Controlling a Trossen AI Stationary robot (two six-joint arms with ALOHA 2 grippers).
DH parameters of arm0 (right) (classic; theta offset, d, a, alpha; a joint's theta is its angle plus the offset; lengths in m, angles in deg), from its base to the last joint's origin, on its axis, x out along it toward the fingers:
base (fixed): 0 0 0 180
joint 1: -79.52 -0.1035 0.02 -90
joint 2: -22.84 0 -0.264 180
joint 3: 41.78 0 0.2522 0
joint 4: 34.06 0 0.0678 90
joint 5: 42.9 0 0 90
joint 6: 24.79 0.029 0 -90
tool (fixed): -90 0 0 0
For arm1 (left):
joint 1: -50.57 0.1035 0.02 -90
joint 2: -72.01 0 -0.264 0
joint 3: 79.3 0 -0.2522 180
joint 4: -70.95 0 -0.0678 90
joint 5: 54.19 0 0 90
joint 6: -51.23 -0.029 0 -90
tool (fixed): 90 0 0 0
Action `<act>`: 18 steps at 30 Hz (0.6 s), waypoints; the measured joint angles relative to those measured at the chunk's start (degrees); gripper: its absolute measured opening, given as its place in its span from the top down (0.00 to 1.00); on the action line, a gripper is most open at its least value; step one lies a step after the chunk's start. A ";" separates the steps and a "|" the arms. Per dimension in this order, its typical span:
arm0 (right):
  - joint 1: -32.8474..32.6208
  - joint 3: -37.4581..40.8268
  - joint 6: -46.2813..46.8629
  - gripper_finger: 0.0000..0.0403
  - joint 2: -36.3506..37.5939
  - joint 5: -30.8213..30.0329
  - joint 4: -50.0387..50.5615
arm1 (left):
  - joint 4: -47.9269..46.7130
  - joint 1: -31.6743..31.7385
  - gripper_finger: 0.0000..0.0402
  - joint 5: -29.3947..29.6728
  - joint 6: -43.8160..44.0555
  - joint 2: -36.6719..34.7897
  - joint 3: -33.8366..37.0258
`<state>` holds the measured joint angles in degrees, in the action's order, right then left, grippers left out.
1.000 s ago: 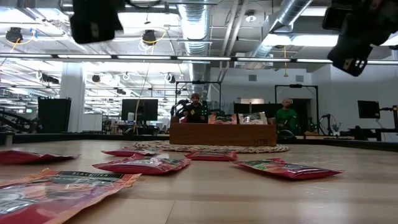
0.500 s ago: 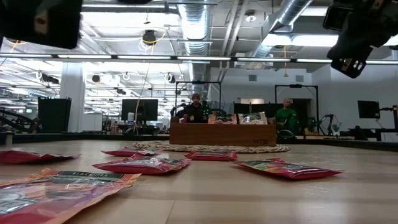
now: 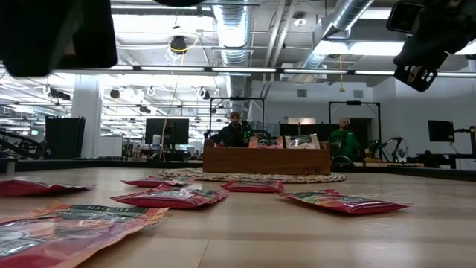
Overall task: Pick & Place Tea
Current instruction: Put the orange tea bag into the middle slot of the wooden organizer
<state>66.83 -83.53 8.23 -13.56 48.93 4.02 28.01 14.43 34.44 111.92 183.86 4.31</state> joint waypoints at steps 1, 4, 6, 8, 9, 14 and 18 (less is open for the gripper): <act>-0.36 0.00 0.00 1.00 -0.02 0.00 0.00 | -0.44 0.01 0.69 0.22 0.00 0.08 -0.01; -1.28 0.00 0.03 1.00 -0.01 0.02 -0.57 | -0.93 0.13 0.69 0.26 -0.40 0.70 -0.05; -1.77 0.00 0.57 1.00 0.00 -0.03 -0.84 | -0.97 0.13 0.68 0.64 -1.43 0.77 0.01; -2.16 0.00 1.35 1.00 0.00 -0.05 -0.83 | -0.85 0.13 0.67 2.19 -2.54 0.73 -0.06; -2.39 0.00 1.45 1.00 -0.02 -0.07 -0.83 | -1.21 0.14 0.65 3.11 -3.18 0.73 -0.06; -3.06 0.00 1.49 1.00 0.00 -0.07 -0.83 | -2.89 0.55 0.55 6.18 -3.93 1.28 -0.06; -3.04 0.00 1.51 1.00 -0.02 -0.13 -0.81 | -2.82 1.22 0.50 5.24 -5.86 2.95 -0.04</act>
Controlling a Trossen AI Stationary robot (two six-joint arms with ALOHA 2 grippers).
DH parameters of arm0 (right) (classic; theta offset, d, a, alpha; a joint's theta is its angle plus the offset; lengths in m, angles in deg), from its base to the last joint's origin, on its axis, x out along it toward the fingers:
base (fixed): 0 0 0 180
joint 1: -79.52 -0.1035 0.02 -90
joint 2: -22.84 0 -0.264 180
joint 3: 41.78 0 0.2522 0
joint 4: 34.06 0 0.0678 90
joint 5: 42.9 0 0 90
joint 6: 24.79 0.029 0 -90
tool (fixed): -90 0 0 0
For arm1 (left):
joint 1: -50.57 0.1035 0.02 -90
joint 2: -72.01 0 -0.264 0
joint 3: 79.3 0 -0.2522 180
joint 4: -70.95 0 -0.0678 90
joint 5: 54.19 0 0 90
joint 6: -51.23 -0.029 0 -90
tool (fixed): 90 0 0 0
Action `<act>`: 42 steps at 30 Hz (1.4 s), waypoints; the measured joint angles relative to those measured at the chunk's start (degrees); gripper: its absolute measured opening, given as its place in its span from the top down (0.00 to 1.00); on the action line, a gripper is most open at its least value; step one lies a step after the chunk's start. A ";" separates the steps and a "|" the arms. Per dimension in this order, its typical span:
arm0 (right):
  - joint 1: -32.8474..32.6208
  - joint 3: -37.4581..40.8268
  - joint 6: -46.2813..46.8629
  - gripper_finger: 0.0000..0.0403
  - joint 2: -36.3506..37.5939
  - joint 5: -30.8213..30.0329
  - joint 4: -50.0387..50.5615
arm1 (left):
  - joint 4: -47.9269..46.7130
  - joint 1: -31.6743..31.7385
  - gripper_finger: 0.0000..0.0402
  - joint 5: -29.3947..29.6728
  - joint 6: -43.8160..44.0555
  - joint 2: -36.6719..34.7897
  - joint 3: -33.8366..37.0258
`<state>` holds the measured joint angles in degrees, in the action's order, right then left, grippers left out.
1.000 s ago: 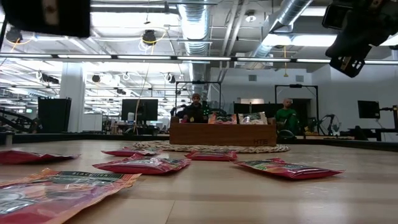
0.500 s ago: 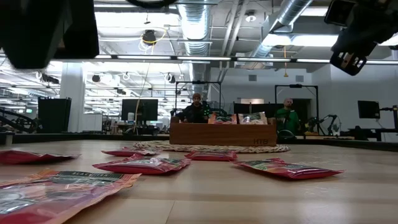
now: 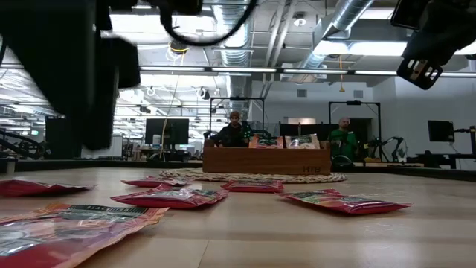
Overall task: Pick & Place Tea
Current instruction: Put the orange tea bag into the middle slot of the wooden organizer
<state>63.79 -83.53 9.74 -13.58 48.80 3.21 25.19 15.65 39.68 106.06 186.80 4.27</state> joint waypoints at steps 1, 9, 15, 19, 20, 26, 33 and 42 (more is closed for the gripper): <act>0.00 0.00 0.02 1.00 -0.01 -0.05 -0.01 | -0.05 0.18 0.50 -0.93 -0.38 0.50 0.00; 0.00 0.00 0.02 1.00 0.01 -0.08 -0.02 | -1.69 1.20 0.49 -2.99 -2.76 2.33 0.02; 0.00 0.00 0.02 1.00 -0.01 -0.09 0.00 | -3.53 1.88 0.49 -1.61 -5.31 2.33 0.02; 0.00 0.00 0.02 1.00 -0.01 -0.08 0.00 | -3.82 1.99 0.49 -1.58 -6.86 2.75 0.02; 0.00 0.00 0.01 1.00 0.01 -0.09 0.00 | -3.49 1.99 0.49 -1.61 -7.55 2.98 0.02; 0.11 0.00 0.00 1.00 0.00 -0.17 0.02 | -3.43 1.97 0.49 -3.84 -8.11 5.37 -0.33; 0.11 0.00 0.00 1.00 0.02 -0.31 0.00 | -4.49 1.98 0.53 -4.32 -8.13 7.19 -0.42; 0.11 0.00 0.01 1.00 0.01 -0.66 0.00 | -5.20 2.06 0.82 -3.78 -9.13 7.24 -0.20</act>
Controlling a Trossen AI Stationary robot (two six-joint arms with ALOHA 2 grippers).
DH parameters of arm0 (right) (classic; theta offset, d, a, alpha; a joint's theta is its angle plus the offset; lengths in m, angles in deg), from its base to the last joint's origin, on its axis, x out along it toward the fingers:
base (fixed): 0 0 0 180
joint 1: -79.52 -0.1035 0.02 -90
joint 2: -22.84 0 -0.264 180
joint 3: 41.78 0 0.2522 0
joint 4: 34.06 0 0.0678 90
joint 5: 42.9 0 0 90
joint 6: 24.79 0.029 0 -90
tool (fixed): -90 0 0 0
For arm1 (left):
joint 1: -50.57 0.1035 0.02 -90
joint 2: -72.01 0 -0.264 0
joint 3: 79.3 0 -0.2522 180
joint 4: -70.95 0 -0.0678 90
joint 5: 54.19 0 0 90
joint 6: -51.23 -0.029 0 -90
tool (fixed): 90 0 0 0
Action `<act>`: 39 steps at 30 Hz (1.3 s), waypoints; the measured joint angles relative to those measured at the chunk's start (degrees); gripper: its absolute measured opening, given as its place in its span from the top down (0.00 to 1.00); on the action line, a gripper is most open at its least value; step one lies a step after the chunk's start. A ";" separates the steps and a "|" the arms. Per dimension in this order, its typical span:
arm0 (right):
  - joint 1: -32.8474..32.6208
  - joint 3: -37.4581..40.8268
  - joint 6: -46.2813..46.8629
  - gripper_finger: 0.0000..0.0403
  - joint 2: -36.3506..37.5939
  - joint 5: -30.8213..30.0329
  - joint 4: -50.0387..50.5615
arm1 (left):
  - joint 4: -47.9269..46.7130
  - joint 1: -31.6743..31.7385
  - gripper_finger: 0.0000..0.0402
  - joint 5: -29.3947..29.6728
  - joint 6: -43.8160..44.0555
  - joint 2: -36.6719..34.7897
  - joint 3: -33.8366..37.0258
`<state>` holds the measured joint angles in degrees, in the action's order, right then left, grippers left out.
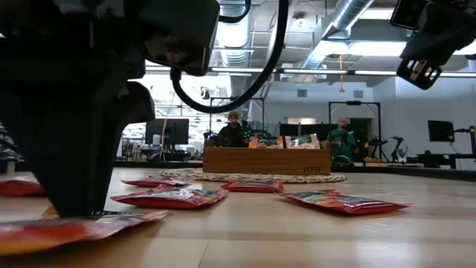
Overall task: Pick & Place Tea
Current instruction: Put the orange tea bag into the middle slot of the wooden organizer
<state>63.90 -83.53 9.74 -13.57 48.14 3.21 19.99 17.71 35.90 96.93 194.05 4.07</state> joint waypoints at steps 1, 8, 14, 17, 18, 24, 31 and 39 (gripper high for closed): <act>0.00 0.00 -0.01 1.00 0.00 -0.02 0.00 | -0.08 0.02 0.86 0.12 0.00 -0.01 0.05; 0.00 0.00 -0.03 1.00 0.00 -0.09 0.00 | 0.21 0.02 0.99 0.29 0.02 0.00 0.15; 0.00 0.00 -0.03 1.00 0.01 -0.09 0.00 | 0.69 -0.05 1.00 0.53 0.06 -0.14 0.20; 0.00 0.00 -0.04 1.00 0.00 -0.09 0.00 | 0.71 -0.11 1.00 0.81 0.10 -0.78 0.33; 0.00 0.00 -0.05 1.00 0.01 -0.09 0.00 | 0.72 -0.13 1.00 0.95 0.14 -1.15 0.40; 0.00 0.00 -0.36 1.00 -0.01 -0.07 0.00 | 0.30 -0.22 1.00 2.15 0.23 -3.26 0.59; 0.00 0.00 -0.51 1.00 -0.02 -0.07 0.00 | -0.79 -0.26 1.00 1.45 0.43 -3.96 0.52; 0.00 0.00 -0.54 1.00 0.01 -0.07 0.00 | -4.63 -0.22 1.00 1.69 -0.11 -4.31 -2.89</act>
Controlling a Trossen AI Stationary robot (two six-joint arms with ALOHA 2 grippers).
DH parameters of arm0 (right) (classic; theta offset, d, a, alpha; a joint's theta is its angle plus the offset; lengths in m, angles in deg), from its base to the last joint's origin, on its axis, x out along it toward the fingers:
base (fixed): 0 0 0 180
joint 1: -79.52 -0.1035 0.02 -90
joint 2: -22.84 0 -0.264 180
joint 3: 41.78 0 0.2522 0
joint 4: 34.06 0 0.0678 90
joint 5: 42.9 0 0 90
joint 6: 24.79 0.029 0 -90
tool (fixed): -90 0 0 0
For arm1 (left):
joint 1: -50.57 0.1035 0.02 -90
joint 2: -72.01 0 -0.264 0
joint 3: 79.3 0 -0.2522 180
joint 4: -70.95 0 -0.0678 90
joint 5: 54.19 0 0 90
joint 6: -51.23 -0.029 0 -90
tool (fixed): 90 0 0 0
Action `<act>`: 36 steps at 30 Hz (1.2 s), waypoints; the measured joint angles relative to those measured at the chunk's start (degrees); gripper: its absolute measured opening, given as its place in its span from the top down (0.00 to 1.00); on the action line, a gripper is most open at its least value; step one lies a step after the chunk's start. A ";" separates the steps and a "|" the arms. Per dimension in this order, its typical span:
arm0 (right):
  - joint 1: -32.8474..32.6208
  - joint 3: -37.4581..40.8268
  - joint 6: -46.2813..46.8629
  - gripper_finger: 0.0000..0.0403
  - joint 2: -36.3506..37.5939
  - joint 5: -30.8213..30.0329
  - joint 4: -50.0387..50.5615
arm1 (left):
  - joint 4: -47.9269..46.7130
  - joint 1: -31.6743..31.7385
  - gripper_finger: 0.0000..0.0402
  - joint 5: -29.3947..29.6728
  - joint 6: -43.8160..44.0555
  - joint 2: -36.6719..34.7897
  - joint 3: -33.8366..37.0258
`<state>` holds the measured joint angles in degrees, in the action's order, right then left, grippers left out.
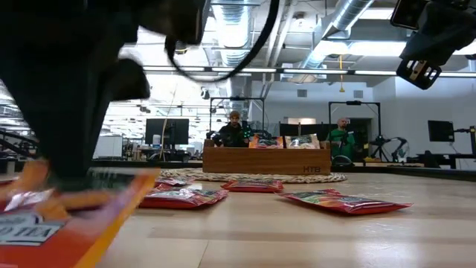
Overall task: Pick & Place Tea
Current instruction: Put the orange tea bag into the middle slot of the wooden organizer
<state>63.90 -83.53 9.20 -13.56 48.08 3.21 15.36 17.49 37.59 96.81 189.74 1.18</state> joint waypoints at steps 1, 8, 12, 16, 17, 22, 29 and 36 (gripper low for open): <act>0.00 0.00 -0.01 1.00 0.00 0.00 0.00 | -0.75 0.00 1.00 0.13 -0.36 -0.06 -0.95; 0.00 0.00 -0.10 1.00 -0.02 0.00 0.00 | -9.19 0.02 1.00 1.68 -2.92 -0.15 -8.56; 0.00 0.00 -0.10 1.00 0.00 0.00 -0.02 | -16.17 0.04 1.00 4.11 -4.14 -0.15 -13.75; 0.00 0.00 -0.05 1.00 -0.02 0.00 -0.50 | -22.12 0.38 1.00 6.94 -5.47 -0.15 -18.53; 0.00 0.00 -0.03 1.00 -0.02 0.00 -1.36 | -23.07 0.50 1.00 7.69 -5.93 -0.16 -19.73; 0.00 0.00 -0.65 1.00 -1.85 0.30 -9.45 | -28.40 2.32 1.00 10.87 -8.85 -0.17 -25.88; 0.02 -0.03 -5.65 0.96 -9.00 3.32 -21.20 | -32.55 7.12 1.00 15.84 -15.47 -0.24 -34.23; 1.57 -0.02 -7.60 0.77 -16.38 4.65 -29.46 | -33.17 12.36 1.00 16.15 -22.63 -0.26 -37.38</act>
<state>65.48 -83.55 1.60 -29.95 52.73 -26.25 -17.81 29.85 53.74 74.18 189.48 -36.20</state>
